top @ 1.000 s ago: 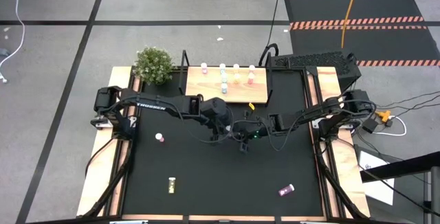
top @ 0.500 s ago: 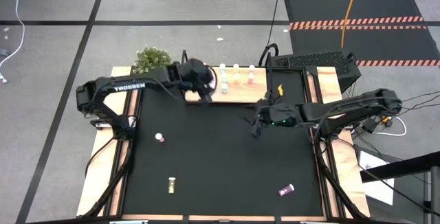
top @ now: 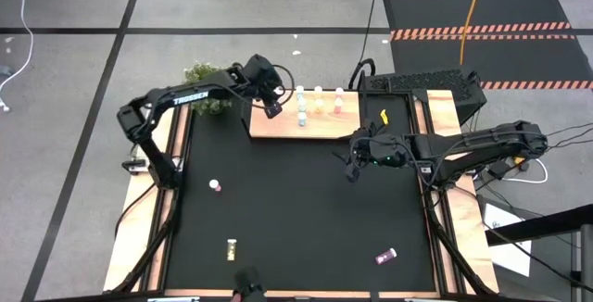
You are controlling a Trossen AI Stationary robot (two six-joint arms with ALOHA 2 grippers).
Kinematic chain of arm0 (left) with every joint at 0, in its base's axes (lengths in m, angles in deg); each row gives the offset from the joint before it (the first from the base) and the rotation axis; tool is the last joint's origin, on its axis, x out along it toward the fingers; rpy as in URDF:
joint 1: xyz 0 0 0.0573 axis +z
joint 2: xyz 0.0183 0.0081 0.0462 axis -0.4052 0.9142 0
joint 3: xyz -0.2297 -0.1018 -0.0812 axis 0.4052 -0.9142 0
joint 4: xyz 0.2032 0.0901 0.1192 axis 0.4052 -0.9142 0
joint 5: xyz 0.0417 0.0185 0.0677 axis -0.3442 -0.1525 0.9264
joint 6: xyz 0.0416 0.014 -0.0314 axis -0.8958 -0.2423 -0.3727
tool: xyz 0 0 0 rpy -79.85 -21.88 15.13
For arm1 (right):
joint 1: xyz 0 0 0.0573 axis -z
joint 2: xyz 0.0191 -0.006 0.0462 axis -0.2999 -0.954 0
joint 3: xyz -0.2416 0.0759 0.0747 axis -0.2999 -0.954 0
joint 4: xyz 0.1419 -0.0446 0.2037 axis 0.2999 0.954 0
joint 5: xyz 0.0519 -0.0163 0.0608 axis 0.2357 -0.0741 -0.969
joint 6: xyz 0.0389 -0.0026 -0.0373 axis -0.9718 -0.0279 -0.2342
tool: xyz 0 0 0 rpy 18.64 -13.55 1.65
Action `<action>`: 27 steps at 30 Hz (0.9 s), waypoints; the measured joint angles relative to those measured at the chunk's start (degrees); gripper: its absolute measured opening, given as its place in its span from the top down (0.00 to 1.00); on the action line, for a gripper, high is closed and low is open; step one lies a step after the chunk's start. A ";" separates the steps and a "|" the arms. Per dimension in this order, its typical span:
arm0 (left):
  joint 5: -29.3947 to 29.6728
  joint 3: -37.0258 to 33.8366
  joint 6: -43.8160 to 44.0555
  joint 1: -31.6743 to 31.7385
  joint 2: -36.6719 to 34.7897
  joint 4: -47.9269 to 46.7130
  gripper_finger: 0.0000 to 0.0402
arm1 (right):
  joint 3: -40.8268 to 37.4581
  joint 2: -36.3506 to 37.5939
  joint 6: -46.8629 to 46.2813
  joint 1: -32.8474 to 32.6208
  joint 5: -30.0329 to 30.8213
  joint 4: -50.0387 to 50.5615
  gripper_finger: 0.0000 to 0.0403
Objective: Pick and place medicine bottles onto shelf by color
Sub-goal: Put the top purple pill bottle on the shelf aligned with the other purple pill bottle
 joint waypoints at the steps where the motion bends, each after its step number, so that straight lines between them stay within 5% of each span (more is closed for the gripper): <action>1: 0.00 0.02 0.15 0.00 0.67 0.33 0.69 | 0.00 -0.01 -0.01 0.00 -0.07 0.42 0.48; 27: 3.09 0.02 3.04 0.75 4.59 -3.07 0.68 | 0.00 -0.01 2.67 1.60 -0.23 2.09 0.48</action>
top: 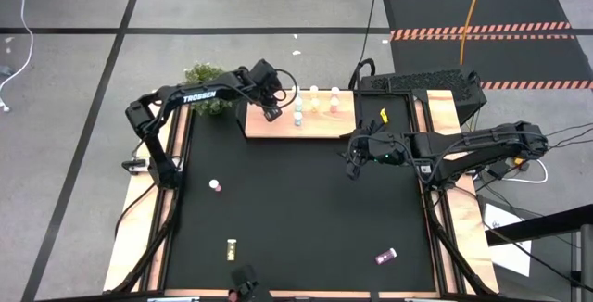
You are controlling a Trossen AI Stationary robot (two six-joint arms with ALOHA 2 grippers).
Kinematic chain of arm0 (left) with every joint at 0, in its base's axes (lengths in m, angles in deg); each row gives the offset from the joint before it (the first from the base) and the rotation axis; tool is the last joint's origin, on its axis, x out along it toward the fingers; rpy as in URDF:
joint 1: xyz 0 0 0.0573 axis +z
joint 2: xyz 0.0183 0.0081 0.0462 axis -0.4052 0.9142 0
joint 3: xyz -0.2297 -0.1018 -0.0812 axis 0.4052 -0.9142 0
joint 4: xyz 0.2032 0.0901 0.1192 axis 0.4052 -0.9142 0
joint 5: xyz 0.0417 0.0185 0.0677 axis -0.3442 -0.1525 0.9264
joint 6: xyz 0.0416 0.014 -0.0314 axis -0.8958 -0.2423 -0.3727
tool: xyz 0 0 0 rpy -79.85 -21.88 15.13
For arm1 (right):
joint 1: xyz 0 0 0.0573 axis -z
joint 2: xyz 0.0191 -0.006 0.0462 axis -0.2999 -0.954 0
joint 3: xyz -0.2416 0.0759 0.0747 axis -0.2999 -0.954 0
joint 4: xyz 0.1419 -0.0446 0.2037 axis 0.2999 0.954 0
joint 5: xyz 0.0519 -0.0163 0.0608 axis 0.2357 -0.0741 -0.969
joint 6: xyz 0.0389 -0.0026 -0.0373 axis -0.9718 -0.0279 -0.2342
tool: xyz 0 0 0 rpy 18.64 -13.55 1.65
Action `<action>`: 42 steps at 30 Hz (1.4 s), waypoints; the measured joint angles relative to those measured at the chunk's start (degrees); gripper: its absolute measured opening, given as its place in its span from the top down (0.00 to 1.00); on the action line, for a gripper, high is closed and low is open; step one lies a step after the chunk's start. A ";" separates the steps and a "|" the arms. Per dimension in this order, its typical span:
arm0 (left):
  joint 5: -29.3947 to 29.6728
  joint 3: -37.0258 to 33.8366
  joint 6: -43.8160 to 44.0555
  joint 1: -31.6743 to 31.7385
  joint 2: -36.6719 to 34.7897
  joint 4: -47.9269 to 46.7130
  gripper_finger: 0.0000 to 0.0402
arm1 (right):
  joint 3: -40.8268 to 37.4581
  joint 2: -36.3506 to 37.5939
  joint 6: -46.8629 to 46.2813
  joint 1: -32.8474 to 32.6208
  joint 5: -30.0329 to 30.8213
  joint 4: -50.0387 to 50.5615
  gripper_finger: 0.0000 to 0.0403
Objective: Pick and place medicine bottles onto shelf by color
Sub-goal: Put the top purple pill bottle on the shelf aligned with the other purple pill bottle, then put the purple pill bottle on the shelf aligned with the other purple pill bottles
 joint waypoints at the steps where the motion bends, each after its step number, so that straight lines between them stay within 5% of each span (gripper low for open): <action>1: 0.09 0.00 -0.69 -0.07 0.00 -0.21 0.68 | 0.00 0.00 0.02 -0.02 -0.02 0.00 0.48; 22: -3.66 0.00 -0.07 0.30 -0.11 -2.90 0.68 | 0.00 0.00 -0.03 -0.02 -0.07 -1.36 0.48; 34: -1.73 0.02 -1.82 0.75 -0.28 -5.41 0.49 | 0.00 3.58 -1.64 -0.02 -0.02 -1.66 0.48; 42: 1.08 0.05 -5.27 -0.26 -7.23 -5.81 0.40 | 0.02 7.66 -19.20 0.13 -1.41 5.08 0.48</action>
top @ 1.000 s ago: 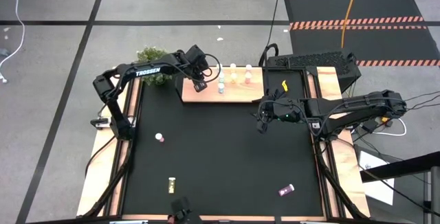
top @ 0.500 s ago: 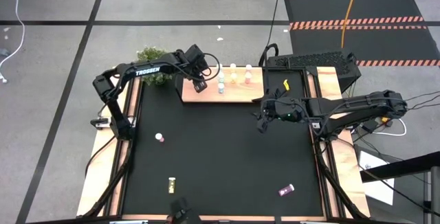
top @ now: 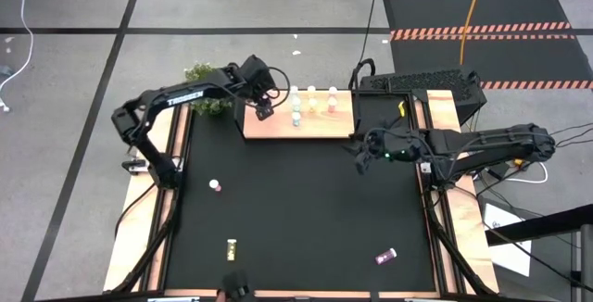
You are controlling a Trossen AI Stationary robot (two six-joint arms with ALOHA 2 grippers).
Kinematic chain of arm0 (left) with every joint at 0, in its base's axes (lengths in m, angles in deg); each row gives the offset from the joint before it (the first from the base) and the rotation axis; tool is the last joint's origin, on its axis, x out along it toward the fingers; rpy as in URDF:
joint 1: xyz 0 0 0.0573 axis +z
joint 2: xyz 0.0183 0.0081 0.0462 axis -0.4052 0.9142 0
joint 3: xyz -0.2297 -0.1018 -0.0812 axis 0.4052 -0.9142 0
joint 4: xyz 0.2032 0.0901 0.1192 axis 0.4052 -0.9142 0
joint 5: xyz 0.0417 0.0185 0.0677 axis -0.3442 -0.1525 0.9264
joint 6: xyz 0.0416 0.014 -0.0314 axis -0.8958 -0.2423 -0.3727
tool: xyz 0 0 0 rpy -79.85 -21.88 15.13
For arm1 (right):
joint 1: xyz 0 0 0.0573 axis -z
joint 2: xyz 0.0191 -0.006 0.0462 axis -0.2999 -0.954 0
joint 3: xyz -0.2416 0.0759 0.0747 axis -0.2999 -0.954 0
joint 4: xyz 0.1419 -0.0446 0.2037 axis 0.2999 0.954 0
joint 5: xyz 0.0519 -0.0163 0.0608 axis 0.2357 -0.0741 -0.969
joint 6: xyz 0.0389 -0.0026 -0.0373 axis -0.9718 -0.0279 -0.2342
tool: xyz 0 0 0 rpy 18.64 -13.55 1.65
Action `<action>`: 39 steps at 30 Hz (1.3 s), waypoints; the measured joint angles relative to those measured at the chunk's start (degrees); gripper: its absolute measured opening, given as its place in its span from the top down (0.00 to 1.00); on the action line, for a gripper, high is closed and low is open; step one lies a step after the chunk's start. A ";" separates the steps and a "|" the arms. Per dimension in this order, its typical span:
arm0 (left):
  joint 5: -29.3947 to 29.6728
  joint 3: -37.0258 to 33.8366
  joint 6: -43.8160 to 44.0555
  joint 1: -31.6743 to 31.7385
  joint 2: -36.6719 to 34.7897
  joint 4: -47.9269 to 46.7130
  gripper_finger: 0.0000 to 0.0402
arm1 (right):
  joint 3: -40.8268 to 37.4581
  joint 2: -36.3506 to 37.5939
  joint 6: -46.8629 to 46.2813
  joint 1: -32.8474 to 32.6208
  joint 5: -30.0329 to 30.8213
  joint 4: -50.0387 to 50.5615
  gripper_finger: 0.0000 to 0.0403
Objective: Pick and place medicine bottles onto shelf by color
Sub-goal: Put the purple pill bottle on the shelf aligned with the other purple pill bottles
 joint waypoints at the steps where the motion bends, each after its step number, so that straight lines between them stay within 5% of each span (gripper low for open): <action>1: 0.32 0.00 -0.09 -0.31 -1.02 -0.19 0.39 | 0.00 0.19 -3.54 0.12 -0.94 2.34 0.48; 11: 1.23 0.00 -0.77 -5.99 -15.35 2.47 0.35 | -0.02 -2.08 -37.66 -3.28 -22.14 20.37 0.48; 21: -1.05 0.00 12.73 -21.36 -22.38 1.44 0.39 | -0.01 -4.98 -79.25 -25.97 -25.71 16.79 0.48; 26: -1.05 0.00 14.73 -29.64 -21.75 -2.97 0.39 | -0.02 -11.03 -98.63 -37.21 -25.64 6.40 0.48; 34: 0.44 -0.09 17.37 -37.48 -21.61 -4.82 0.39 | 0.46 -18.35 -99.86 -40.26 -27.68 -4.11 0.48; 39: 0.79 -0.09 22.63 -40.81 -21.68 -4.84 0.39 | -1.45 -20.42 -100.47 -41.57 -38.42 -2.46 0.48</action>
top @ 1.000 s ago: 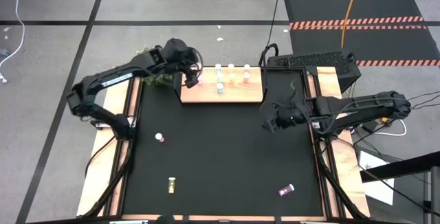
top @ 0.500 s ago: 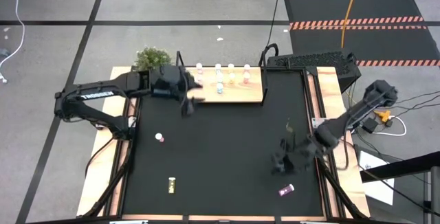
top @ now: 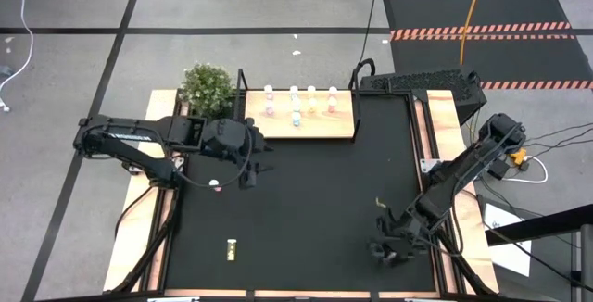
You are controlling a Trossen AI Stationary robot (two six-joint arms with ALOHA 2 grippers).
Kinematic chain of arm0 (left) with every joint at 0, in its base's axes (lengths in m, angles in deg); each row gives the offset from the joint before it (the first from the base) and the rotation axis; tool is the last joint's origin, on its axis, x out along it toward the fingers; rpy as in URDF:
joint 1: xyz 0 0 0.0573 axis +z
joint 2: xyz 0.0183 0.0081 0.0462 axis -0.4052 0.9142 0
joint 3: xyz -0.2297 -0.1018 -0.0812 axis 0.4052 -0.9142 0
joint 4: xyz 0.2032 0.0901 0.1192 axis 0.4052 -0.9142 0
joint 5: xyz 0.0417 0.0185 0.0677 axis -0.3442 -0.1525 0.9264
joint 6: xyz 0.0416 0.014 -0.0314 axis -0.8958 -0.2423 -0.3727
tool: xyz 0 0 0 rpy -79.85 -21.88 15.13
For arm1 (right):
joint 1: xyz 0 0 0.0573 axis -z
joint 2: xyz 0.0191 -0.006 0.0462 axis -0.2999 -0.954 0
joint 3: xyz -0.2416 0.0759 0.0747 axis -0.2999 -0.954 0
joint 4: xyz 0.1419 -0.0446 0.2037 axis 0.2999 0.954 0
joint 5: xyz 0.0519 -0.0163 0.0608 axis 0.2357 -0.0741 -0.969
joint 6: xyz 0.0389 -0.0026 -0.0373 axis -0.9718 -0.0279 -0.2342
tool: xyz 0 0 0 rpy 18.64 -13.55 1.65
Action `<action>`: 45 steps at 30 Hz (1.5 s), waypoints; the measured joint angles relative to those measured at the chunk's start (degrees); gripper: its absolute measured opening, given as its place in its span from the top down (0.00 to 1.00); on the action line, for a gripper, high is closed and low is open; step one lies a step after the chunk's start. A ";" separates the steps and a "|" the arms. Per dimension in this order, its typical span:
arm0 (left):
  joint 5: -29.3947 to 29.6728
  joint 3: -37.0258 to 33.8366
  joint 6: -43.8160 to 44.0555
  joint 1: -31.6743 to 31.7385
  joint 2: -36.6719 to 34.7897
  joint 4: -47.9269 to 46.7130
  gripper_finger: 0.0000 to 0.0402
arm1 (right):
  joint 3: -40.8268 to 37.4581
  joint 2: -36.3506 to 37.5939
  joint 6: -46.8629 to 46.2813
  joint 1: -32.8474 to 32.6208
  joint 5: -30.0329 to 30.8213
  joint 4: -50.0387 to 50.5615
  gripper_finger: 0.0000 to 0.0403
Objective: Pick and place medicine bottles onto shelf by color
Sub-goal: Put the purple pill bottle on the shelf aligned with the other purple pill bottles
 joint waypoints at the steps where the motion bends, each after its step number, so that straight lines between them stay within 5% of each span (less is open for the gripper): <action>1: 0.00 0.00 0.77 -0.82 0.04 -0.02 0.39 | -0.63 -0.24 -0.74 -0.72 -2.40 -0.02 0.48; 5: 0.36 0.00 1.32 -3.89 0.02 -0.05 0.39 | -2.99 -1.09 -1.77 -2.79 -7.98 -0.18 0.48; 15: 4.77 0.00 2.12 -6.27 0.02 -0.39 0.39 | -10.27 -1.16 -1.73 -2.27 -7.48 -0.89 0.48; 27: 9.44 0.02 0.33 -4.46 0.02 1.33 0.39 | -12.38 -1.13 0.09 2.54 -1.08 -4.75 0.48; 36: 9.46 0.04 0.20 -1.95 0.02 3.15 0.39 | -12.50 0.25 11.06 7.22 7.68 -8.66 0.48; 45: 9.23 0.04 0.71 -1.39 0.02 1.40 0.39 | -5.72 -0.34 -2.13 1.72 0.51 -7.15 0.48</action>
